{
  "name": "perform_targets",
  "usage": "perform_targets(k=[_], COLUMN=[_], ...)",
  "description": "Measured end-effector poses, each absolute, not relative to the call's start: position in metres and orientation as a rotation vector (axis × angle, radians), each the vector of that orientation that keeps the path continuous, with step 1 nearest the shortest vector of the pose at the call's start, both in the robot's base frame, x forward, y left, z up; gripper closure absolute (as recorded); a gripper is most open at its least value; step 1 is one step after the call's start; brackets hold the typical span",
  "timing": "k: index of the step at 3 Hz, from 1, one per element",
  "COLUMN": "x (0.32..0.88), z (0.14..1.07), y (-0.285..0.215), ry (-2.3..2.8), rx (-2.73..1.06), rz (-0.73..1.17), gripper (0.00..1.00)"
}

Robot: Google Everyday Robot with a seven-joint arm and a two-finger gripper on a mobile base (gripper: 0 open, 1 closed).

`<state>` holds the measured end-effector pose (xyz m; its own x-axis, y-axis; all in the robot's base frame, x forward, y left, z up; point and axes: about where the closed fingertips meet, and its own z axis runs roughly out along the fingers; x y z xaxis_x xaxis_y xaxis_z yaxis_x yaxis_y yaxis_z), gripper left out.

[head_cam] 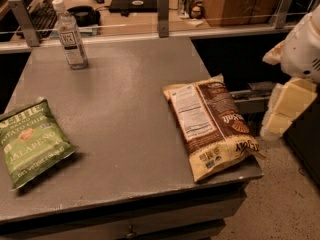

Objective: Move brown chip bag near blue plastic bottle

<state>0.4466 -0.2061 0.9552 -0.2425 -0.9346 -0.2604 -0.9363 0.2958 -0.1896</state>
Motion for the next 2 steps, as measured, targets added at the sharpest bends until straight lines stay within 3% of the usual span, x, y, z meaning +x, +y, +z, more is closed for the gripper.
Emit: perform_targets(k=[2], x=[0.468], z=[0.893], y=[-0.167], ry=[2.309], rx=[-1.594], rz=[0.210], gripper=[0.00])
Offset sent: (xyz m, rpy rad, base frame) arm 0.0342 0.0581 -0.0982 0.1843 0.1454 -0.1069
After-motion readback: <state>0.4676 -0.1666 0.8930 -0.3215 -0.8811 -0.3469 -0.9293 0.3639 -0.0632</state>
